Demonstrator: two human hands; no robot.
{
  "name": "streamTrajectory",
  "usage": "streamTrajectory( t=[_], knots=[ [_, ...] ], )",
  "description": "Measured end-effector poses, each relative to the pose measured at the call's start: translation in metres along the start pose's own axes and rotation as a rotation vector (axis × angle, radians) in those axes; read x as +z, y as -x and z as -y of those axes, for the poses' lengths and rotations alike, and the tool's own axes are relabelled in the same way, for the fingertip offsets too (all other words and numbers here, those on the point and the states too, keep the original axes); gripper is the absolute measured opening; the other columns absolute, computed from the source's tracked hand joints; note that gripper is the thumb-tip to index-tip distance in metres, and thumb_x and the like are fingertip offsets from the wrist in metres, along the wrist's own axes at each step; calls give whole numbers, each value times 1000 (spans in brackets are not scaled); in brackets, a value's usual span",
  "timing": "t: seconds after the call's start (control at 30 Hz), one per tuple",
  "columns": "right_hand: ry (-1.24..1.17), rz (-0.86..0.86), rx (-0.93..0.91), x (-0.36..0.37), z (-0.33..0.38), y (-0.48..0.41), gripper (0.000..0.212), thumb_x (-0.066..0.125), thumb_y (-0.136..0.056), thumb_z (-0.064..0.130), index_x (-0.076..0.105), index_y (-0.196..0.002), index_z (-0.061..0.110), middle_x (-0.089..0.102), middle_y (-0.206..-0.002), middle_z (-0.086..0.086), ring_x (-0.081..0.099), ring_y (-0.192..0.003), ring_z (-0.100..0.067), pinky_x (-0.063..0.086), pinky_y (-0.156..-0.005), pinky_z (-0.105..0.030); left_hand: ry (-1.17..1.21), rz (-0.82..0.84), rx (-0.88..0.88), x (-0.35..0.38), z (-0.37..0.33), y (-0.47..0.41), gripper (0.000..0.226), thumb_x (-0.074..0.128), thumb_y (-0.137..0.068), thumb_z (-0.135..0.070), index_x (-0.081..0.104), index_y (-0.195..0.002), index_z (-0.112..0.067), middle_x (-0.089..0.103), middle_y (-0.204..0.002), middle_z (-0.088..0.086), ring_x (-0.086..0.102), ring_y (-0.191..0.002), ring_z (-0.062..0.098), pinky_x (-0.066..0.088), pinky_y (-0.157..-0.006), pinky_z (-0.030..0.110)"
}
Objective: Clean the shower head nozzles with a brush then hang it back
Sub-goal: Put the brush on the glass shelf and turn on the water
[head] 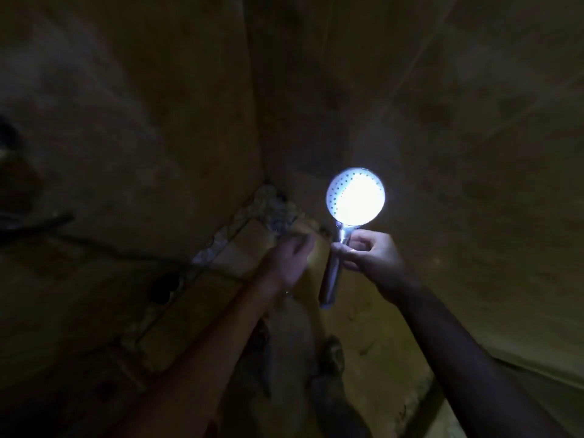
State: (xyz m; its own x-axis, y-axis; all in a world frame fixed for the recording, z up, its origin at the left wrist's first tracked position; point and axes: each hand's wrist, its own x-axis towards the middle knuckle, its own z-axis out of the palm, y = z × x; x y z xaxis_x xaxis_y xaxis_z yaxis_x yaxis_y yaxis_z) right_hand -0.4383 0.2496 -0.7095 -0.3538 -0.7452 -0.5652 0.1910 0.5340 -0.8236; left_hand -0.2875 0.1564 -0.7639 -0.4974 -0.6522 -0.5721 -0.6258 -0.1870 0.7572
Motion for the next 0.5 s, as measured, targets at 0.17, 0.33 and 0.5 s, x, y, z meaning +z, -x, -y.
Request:
streamTrajectory(
  t=[0.17, 0.33, 0.5],
  knots=[
    [10, -32, 194, -21, -136, -57, 26, 74, -84, -2, 56, -65, 3, 48, -71, -22, 56, -80, -28, 59, -74, -41, -387, 192, -70, 59, 118, -57, 59, 59, -89, -42, 62, -131, -2, 65, -128, 27, 62, -120, 41, 47, -102, 50],
    [-18, -64, 369, -31, -283, -115, 32, 79, -81, 2, 66, -100, -19, 64, -108, -41, 69, -99, -45, 47, -94, -67, -710, 278, -87, 135, 252, -134, 53, 41, -107, -35, 37, -155, -12, 45, -155, 14, 43, -141, 28, 31, -115, 36],
    [23, -23, 461, -35, -431, -169, 23, 76, -85, 4, 70, -98, -14, 68, -104, -39, 66, -102, -51, 49, -92, -68, -759, 365, -125, 212, 370, -199, 55, 37, -108, -35, 27, -158, -16, 35, -162, 9, 34, -147, 25, 27, -119, 36]
  ],
)
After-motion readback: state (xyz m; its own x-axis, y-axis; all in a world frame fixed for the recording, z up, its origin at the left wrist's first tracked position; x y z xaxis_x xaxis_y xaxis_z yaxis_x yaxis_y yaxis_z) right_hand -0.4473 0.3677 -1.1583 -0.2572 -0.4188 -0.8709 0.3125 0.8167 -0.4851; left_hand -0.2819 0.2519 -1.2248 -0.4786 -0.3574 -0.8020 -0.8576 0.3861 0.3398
